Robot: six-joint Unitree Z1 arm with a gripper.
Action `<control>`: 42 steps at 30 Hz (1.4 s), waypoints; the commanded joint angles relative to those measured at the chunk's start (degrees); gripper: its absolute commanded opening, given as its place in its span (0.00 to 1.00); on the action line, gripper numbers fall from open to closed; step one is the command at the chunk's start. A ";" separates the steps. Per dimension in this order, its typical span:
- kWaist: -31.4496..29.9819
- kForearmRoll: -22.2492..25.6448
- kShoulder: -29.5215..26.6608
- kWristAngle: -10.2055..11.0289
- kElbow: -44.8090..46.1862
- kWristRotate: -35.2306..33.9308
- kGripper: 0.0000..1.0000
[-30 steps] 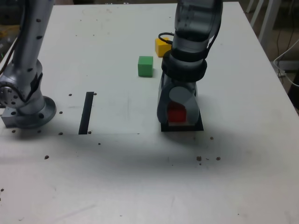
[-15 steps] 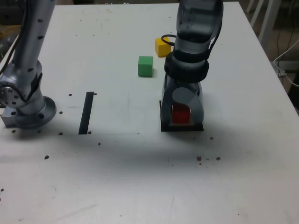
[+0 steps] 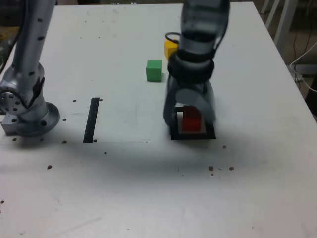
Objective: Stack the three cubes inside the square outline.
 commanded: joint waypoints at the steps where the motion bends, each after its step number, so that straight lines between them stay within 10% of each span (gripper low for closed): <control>1: 0.54 0.98 -1.96 0.93 0.92 0.03 1.00; 22: 13.36 11.07 -6.54 8.62 -7.27 7.74 0.99; 42: 30.25 16.49 5.08 8.97 -24.39 19.84 0.99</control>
